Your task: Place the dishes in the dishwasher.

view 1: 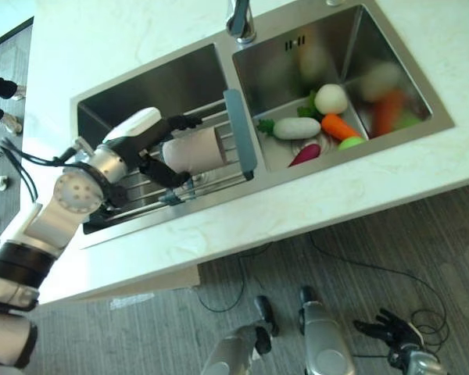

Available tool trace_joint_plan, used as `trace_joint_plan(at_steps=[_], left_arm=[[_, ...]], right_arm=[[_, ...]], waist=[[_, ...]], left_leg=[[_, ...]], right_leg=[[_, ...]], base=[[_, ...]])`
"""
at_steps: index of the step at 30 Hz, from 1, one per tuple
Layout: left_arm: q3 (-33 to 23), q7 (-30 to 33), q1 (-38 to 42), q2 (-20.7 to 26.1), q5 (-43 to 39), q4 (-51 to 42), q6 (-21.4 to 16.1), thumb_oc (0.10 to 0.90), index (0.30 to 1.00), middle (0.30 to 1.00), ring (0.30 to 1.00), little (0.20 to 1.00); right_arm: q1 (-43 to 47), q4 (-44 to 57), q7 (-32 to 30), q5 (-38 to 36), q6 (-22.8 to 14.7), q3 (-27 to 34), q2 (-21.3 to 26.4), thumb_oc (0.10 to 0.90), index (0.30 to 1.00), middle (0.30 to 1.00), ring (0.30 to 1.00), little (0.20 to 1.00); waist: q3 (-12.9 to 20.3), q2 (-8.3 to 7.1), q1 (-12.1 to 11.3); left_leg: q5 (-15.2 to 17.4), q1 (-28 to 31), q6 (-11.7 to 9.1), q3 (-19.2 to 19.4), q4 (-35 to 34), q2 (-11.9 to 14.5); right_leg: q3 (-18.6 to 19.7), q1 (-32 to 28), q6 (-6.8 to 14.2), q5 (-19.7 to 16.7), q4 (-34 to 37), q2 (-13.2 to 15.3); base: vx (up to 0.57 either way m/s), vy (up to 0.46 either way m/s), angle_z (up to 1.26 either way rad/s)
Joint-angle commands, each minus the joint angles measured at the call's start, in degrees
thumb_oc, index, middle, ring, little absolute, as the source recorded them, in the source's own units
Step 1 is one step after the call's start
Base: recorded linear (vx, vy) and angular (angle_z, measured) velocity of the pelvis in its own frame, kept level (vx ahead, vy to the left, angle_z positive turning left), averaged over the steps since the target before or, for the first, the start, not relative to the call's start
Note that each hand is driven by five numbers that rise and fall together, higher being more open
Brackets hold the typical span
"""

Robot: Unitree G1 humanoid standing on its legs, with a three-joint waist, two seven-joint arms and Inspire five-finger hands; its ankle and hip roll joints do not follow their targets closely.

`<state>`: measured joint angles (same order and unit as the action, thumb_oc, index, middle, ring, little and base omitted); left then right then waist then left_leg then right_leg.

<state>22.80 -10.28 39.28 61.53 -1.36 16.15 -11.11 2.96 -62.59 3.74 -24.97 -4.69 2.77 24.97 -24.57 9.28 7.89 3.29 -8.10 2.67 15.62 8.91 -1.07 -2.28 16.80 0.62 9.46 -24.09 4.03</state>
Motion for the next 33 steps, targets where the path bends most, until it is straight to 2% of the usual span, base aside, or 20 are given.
trace_joint_plan(at_steps=[1,14,23,33], left_arm=[[-7.32,4.29,5.72,0.36,0.88,1.04,-0.04,0.800,0.900,0.900,0.900,0.900],[-6.02,4.50,6.61,-0.71,0.69,0.76,2.24,0.800,0.900,0.900,0.900,0.900],[-5.30,5.68,7.77,-1.22,1.54,1.12,2.41,0.800,0.900,0.900,0.900,0.900],[-4.77,6.90,8.64,-2.08,2.03,1.08,3.30,0.800,0.900,0.900,0.900,0.900]], right_arm=[[-2.12,0.28,0.24,-2.01,-0.81,-0.15,1.12,0.800,0.900,0.900,0.900,0.900],[-1.42,1.73,-0.08,-2.70,-0.92,-0.69,1.82,0.800,0.900,0.900,0.900,0.900],[-0.73,2.63,-0.01,-3.31,-0.52,-0.85,2.24,0.800,0.900,0.900,0.900,0.900],[-0.48,3.20,-0.40,-3.47,-0.74,-1.32,1.95,0.800,0.900,0.900,0.900,0.900]], waist=[[2.46,-0.19,0.70],[0.60,0.99,1.21],[-1.00,1.12,1.47],[-1.23,1.27,1.83]], left_leg=[[9.91,-4.05,-1.82,-5.21,8.28,1.07],[9.38,-5.13,-2.05,-5.09,8.28,0.80],[9.06,-6.40,-2.05,-4.97,8.28,0.72],[8.99,-6.70,-2.13,-4.34,8.28,0.82]], right_leg=[[-1.74,-2.94,5.91,-0.36,6.90,3.82],[-1.86,-1.78,5.77,-0.68,6.90,4.27],[-1.63,-0.32,5.78,-1.24,6.90,4.39],[-1.52,0.27,5.95,-1.48,6.90,4.57]], base=[[0.00,0.000,0.00],[0.00,0.001,0.00],[-0.02,0.004,-0.04],[0.00,-0.001,-0.01]])
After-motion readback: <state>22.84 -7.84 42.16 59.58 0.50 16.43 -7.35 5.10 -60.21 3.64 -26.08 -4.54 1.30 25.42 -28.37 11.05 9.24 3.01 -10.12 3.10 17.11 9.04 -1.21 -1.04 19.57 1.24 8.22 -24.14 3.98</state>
